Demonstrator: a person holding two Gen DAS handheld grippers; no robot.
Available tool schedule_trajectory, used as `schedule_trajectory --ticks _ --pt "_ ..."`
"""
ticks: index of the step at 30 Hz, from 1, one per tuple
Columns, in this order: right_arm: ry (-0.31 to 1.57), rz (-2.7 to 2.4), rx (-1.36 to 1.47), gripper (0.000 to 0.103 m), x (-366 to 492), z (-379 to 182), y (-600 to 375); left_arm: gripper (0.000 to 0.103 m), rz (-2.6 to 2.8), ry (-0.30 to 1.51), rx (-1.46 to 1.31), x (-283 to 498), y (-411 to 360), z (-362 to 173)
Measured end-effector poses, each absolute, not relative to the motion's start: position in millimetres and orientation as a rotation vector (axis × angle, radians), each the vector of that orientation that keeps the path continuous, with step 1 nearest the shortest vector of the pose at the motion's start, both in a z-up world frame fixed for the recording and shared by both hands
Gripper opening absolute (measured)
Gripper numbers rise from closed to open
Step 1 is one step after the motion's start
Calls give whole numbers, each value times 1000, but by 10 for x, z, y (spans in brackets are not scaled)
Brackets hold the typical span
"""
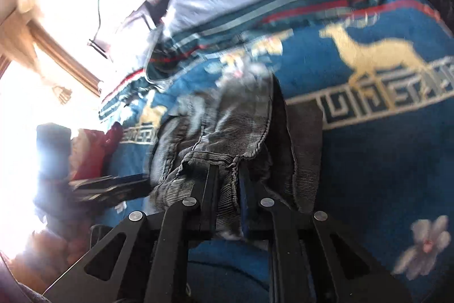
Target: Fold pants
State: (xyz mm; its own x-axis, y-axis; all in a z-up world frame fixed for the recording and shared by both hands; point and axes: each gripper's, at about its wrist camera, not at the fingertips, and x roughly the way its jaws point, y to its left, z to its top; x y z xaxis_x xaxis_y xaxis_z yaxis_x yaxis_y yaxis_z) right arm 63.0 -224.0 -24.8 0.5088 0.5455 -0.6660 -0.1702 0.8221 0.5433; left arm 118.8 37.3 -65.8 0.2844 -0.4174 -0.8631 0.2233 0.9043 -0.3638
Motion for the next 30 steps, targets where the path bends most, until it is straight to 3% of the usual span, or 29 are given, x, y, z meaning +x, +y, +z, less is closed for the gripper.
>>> schedule_trajectory --ticks 4,10,13,14,15,23,30 --pt "912 268 439 9 312 -252 -2515 50 -435 1216 -159 1236 287 -753" --pt "1008 261 502 11 570 -543 -2604 51 -422 1274 -16 1247 27 -1083" --pt "996 298 536 38 840 -424 -2625 50 -409 1258 6 1239 -15 -1062" --pt "996 317 541 55 924 -397 -2627 50 -413 1243 -23 1231 27 -993" --pt "992 329 539 59 992 -365 -2629 50 -417 1224 -43 1215 72 -930" --pt "1179 496 528 59 1859 -677 -2607 50 -527 1013 220 860 -233 -349" --pt "1217 539 594 59 2100 -920 -2597 50 -673 990 397 878 -908 -496"
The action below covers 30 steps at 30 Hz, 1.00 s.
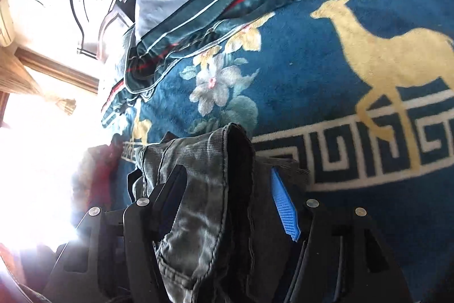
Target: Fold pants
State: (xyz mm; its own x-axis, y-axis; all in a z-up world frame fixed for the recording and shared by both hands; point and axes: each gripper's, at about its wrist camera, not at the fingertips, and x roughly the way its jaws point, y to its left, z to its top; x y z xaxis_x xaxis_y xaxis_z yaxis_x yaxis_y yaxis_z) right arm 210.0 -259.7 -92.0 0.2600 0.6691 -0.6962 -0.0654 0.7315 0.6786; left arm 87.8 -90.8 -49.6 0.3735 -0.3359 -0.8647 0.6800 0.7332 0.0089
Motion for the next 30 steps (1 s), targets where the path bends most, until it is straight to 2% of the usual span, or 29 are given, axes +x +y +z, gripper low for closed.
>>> schedule_trajectory --ticks 1,4,6,7,8,9,12,17,20,22,23,24,26,28,29,30 --pt "1222 544 589 59 2120 -943 -2579 50 -680 996 394 897 -936 -528" --pt "1238 552 584 48 2181 -1021 -2523 50 -691 1018 377 984 -994 -636" --pt "1234 554 570 16 2206 -1044 -2479 48 -704 1038 361 1035 -1016 -711" --pt "1225 546 555 15 2199 -1034 -2459 44 -712 1054 352 1058 -1020 -751" --pt "1214 550 546 13 2184 -1015 -2450 36 -724 1070 325 1099 -1010 -774" --pt "1191 546 522 12 2147 -963 -2448 29 -737 1085 277 1136 -964 -780" --pt "1134 512 550 9 2039 -816 -2551 18 -763 1124 83 1244 -727 -766" --pt "1010 473 667 8 1796 -453 -2865 18 -836 1123 -4 1146 -619 -645" --pt "1066 471 649 9 1794 -475 -2850 18 -852 1136 46 1060 -675 -669" --pt "1162 427 629 16 1863 -631 -2808 18 -847 1145 56 1054 -678 -688" --pt "1188 420 624 34 1889 -705 -2785 18 -848 1147 44 1054 -666 -695" --pt "1194 417 627 47 1898 -753 -2772 18 -850 1146 34 1049 -652 -698" --pt "1199 429 649 52 1930 -851 -2722 18 -853 1151 29 1037 -648 -718" --pt "1193 462 675 51 1965 -894 -2671 18 -861 1161 38 1022 -668 -751" --pt "1192 482 677 42 1982 -904 -2649 18 -866 1167 48 1007 -685 -768" --pt "1203 496 656 18 2006 -908 -2594 18 -869 1169 57 995 -699 -777"
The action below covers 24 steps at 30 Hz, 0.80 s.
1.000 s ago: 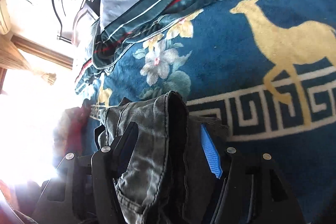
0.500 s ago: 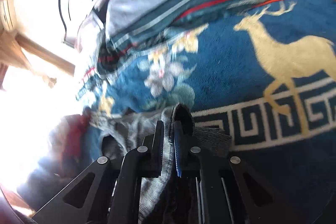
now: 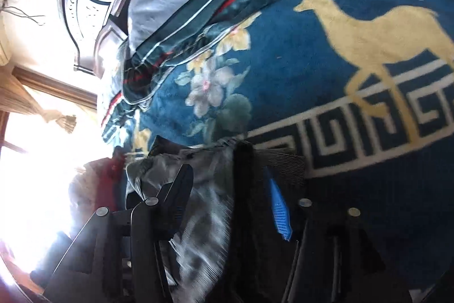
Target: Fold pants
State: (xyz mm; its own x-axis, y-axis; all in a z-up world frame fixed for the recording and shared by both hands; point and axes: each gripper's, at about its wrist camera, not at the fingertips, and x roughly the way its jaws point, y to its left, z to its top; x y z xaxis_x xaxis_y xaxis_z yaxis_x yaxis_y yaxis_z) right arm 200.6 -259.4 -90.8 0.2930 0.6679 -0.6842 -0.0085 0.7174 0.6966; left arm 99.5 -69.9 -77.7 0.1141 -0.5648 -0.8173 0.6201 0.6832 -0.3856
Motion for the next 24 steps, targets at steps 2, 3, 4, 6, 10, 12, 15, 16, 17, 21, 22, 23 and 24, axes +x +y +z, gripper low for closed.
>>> schedule_trajectory --ticks 2,3,4,6,10,12,15,16,17,21,22,23,24 --pt "1190 496 604 10 1987 -833 -2549 18 -871 1166 69 957 -707 -767" --pt "1149 495 570 9 1939 -722 -2541 18 -874 1163 67 952 -700 -754" --pt "1124 489 558 9 1888 -663 -2556 18 -881 1158 58 944 -684 -729" --pt "1048 458 583 8 1750 -477 -2670 18 -895 1149 48 940 -672 -693" --pt "1031 306 507 8 1666 -527 -2795 18 -908 1166 62 992 -784 -785" --pt "1079 244 414 8 1731 -768 -2726 18 -893 1209 89 1052 -877 -974" --pt "1141 209 394 8 1808 -1096 -2690 18 -867 1257 68 1098 -926 -1196" --pt "1141 210 407 8 1821 -1151 -2692 19 -858 1247 66 1092 -929 -1181" --pt "1142 216 420 9 1824 -1153 -2710 21 -848 1236 67 1077 -923 -1138" --pt "1141 232 468 28 1788 -986 -2811 22 -824 1211 24 1053 -796 -912" --pt "1127 244 467 30 1722 -869 -2835 24 -815 1194 14 1031 -750 -832" --pt "1116 257 463 30 1669 -787 -2834 32 -805 1174 1 1016 -690 -730" --pt "1105 266 454 30 1617 -708 -2805 44 -789 1153 -8 989 -622 -641"
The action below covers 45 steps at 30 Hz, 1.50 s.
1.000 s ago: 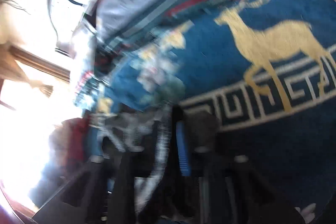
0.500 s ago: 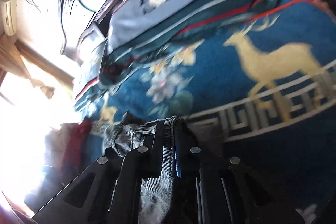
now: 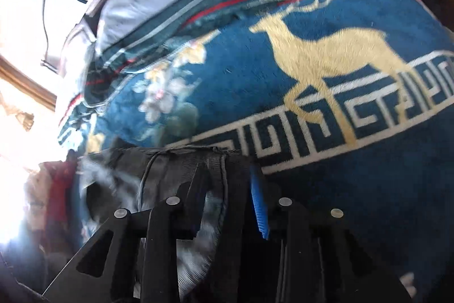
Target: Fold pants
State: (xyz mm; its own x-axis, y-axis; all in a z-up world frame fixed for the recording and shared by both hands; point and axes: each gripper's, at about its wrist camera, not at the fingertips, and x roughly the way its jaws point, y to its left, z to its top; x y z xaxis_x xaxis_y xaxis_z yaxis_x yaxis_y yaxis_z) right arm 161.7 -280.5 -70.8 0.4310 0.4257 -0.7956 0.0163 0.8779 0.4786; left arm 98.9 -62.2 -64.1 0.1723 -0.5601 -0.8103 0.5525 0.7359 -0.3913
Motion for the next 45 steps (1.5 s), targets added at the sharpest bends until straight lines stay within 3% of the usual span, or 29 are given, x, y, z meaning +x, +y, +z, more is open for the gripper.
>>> schedule_trajectory --ticks 1,2,3,6,17,25,29,45 --pt "1088 287 438 30 1514 -597 -2780 53 -771 1132 -16 960 -552 -547" --pt "1075 310 434 30 1425 -519 -2757 75 -744 1102 -31 897 -482 -436" --pt "1062 340 431 30 1322 -442 -2728 88 -716 1078 -47 870 -400 -360" --pt "1020 437 399 31 1011 -261 -2534 100 -613 987 -97 811 -119 -197" --pt "1156 367 201 29 813 -1039 -2072 101 -226 1143 -35 1111 -111 -1166" --pt "1106 370 259 36 673 -737 -2183 100 -216 1098 -33 952 -62 -898" --pt "1036 349 181 57 468 -502 -2149 100 -226 1060 32 794 -142 -729" --pt "962 288 138 65 15 -210 -2254 100 -200 939 106 305 -124 -289"
